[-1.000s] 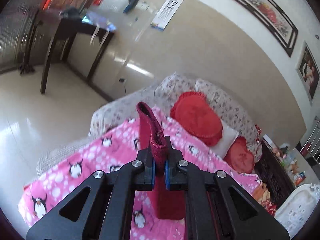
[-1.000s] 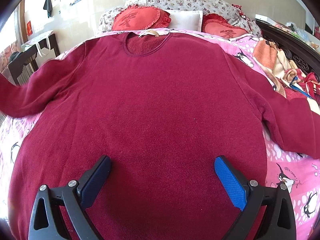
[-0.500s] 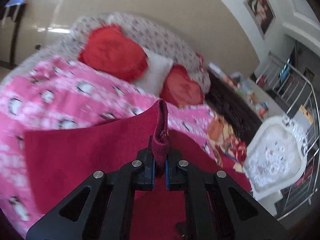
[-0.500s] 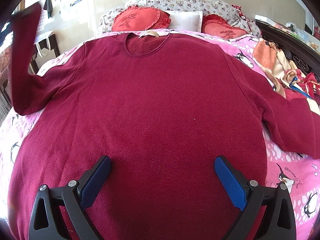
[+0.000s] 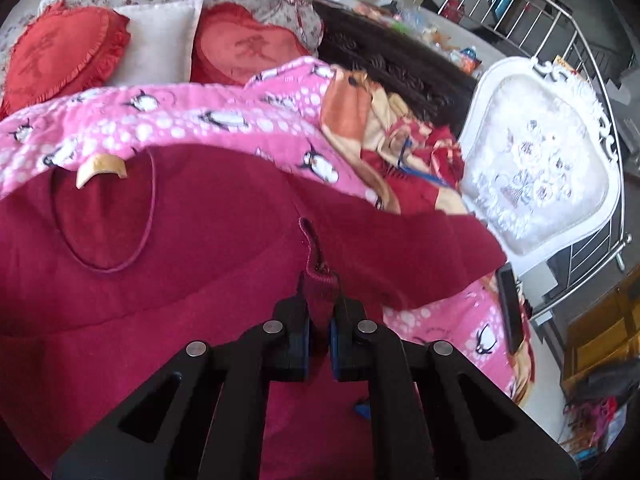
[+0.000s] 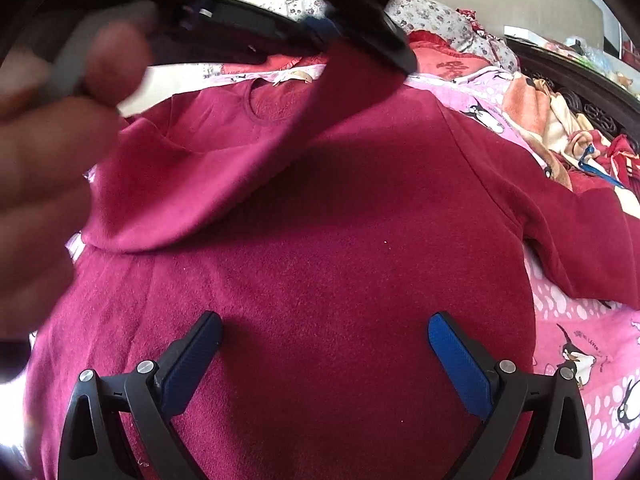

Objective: Fold small clothes

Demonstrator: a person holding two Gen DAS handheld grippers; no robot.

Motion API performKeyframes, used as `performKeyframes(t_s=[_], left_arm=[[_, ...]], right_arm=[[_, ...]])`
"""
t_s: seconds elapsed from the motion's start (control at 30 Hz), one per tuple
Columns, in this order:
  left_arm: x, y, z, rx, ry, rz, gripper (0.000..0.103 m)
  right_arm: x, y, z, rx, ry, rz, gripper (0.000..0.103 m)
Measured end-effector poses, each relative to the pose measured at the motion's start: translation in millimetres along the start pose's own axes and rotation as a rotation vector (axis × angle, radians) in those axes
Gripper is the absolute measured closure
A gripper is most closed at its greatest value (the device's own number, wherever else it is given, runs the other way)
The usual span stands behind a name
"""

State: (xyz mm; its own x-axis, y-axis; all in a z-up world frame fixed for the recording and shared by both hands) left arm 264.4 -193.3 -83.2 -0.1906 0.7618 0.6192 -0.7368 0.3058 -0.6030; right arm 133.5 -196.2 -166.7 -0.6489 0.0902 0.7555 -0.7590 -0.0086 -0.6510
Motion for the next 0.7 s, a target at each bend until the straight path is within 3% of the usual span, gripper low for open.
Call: performKeyframes(t_s=[0.07, 0.1, 0.17, 0.2, 0.23, 0.37, 0.43, 0.57, 0.6, 0.7], left_arm=[[-5, 8, 1, 0.011, 0.031, -0.031, 0.096], [-5, 12, -1, 0.013, 0.037, -0.044, 0.089], [-3, 19, 1, 0.009, 0.047, -0.054, 0.070], [1, 23, 2, 0.009, 0.059, -0.058, 0.054], [5, 26, 3, 0.008, 0.073, -0.063, 0.047], [40, 39, -1, 0.002, 0.063, -0.021, 0.047], [74, 50, -18, -0.001, -0.010, 0.041, 0.047], [151, 78, -71, 0.022, -0.271, 0.214, 0.047], [170, 85, -93, 0.076, -0.334, 0.254, 0.047], [190, 94, -146, 0.224, -0.407, 0.284, 0.047]], right_arm=[[-1, 0, 1, -0.005, -0.002, -0.001, 0.001], [-1, -1, 1, -0.007, -0.004, 0.000, 0.001], [-1, -1, 1, -0.007, -0.004, 0.000, 0.001], [-1, -1, 1, -0.007, -0.003, 0.000, 0.001], [-1, -2, 1, -0.007, -0.003, 0.000, 0.001], [-1, -2, 0, -0.004, 0.000, 0.000, 0.001], [-2, -2, -2, -0.001, 0.003, -0.004, 0.001], [-3, -3, -3, 0.006, 0.012, -0.008, 0.001], [-3, -3, -3, 0.011, 0.018, -0.009, 0.001], [-2, -1, -4, 0.020, 0.029, -0.012, 0.001]])
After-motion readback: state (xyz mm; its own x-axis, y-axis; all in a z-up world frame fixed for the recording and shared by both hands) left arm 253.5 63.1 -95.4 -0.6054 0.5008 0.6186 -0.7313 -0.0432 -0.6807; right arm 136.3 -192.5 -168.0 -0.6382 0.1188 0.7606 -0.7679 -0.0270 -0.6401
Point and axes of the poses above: each gripper's, at about its wrist camera, not at the fingertips, and x roughly against the way its jaws point, z to its right, y to its underside, the point moved 5 cm from there along -x, roughly the way its jaws point, and after that the axes turned 10 degrees about y, right-handed, at the moved point
